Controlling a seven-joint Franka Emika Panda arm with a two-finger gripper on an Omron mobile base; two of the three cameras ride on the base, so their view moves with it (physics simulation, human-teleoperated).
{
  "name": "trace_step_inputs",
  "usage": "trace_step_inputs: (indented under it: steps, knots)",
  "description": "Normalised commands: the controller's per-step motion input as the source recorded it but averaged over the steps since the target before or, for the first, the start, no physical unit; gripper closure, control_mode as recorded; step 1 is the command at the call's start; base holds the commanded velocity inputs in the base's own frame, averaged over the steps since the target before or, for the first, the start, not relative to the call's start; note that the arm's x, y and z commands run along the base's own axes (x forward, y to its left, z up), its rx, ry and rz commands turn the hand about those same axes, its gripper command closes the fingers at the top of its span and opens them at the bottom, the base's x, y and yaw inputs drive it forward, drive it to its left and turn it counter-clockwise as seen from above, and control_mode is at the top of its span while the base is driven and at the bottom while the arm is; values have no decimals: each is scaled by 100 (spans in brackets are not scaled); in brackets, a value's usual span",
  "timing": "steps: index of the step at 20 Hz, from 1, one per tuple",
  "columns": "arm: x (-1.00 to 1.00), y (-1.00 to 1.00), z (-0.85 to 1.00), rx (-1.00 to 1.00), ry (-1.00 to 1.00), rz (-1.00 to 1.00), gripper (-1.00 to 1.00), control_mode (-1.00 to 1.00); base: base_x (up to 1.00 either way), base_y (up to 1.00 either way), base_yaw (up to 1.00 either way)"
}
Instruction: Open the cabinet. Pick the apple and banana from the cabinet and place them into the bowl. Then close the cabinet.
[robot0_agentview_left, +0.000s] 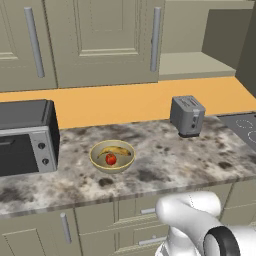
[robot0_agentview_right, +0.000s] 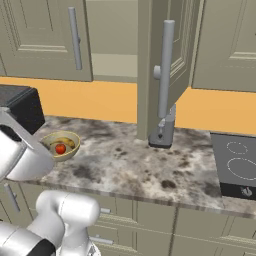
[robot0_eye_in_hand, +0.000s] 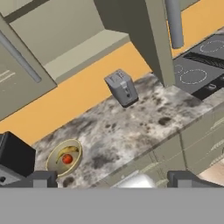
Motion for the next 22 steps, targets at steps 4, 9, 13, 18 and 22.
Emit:
trace_step_inputs:
  steps: [4, 9, 13, 18, 22]
  knots:
    - [-3, -66, 15, 8, 0, 7, -100, -100, 0, 0, 0]
    - [50, -52, -13, 3, 0, 23, -100, -100, 0, 0, 0]
    - [56, -24, -43, 0, -10, 33, -100, -100, 0, 0, 0]
    - [35, -22, -30, 0, -30, 33, -100, -100, 0, 0, 0]
    - [13, -49, -19, 3, -36, 28, -100, -100, 0, 0, 0]
